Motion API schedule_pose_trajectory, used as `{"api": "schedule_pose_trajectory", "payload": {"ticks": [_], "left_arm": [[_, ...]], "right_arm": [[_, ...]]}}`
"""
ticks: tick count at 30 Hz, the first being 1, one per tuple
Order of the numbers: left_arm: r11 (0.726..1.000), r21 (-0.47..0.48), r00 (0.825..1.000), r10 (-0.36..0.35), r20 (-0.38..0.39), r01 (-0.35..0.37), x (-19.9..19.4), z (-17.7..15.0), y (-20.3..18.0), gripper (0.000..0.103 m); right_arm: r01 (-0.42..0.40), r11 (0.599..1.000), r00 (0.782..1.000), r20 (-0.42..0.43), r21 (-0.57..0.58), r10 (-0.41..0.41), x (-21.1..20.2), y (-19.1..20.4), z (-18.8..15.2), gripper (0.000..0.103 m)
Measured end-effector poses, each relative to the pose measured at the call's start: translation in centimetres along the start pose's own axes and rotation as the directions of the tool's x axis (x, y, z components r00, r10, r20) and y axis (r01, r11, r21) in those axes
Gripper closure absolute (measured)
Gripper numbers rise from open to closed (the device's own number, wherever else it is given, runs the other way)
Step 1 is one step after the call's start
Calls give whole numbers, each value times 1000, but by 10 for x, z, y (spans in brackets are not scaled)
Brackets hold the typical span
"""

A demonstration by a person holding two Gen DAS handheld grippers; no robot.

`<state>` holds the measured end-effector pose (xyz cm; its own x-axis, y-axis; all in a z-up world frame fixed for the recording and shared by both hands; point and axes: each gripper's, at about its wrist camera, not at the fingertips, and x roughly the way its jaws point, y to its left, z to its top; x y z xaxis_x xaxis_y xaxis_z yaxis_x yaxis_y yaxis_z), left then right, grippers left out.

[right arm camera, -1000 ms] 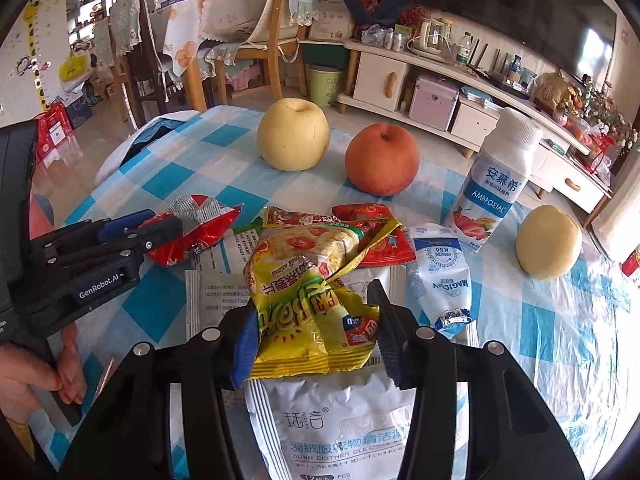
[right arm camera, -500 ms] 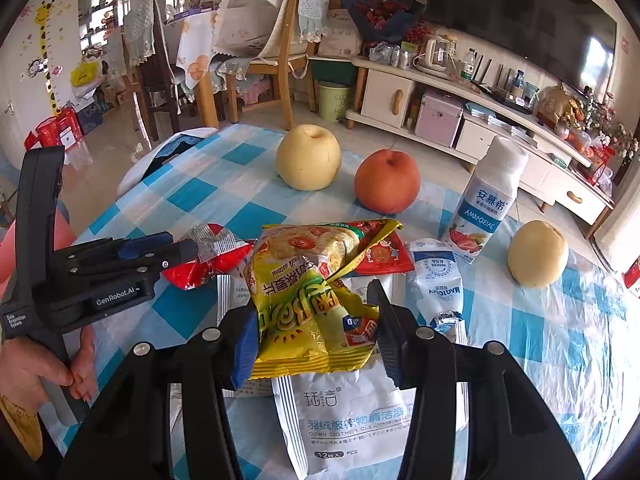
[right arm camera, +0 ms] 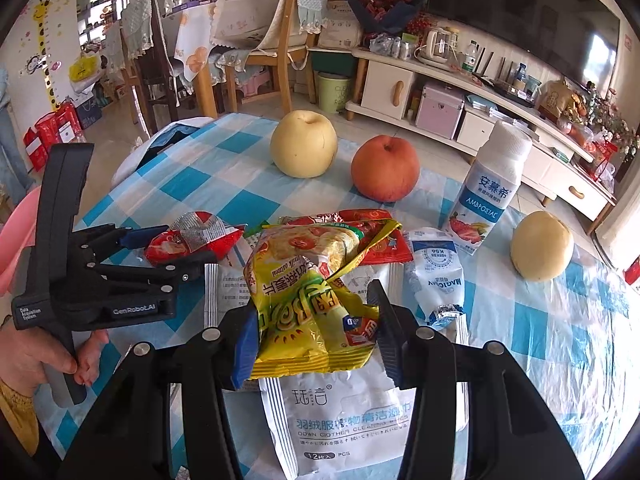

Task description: Collect trash

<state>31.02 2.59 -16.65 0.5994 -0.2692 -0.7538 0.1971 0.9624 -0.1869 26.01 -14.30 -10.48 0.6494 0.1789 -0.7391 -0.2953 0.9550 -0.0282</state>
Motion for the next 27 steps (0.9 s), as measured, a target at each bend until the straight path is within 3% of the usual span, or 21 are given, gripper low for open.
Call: {"api": "schedule_pose_trajectory", "payload": {"ticks": [9, 27], "left_arm": [[999, -35, 999, 42, 33, -41, -15, -10, 0, 37], [994, -106, 987, 57, 152, -41, -110, -66, 12, 38]], "right_arm": [[-17, 1000, 999, 41, 21, 17, -17, 5, 6, 52], [-69, 997, 993, 96, 20, 67, -65, 41, 2, 52]]}}
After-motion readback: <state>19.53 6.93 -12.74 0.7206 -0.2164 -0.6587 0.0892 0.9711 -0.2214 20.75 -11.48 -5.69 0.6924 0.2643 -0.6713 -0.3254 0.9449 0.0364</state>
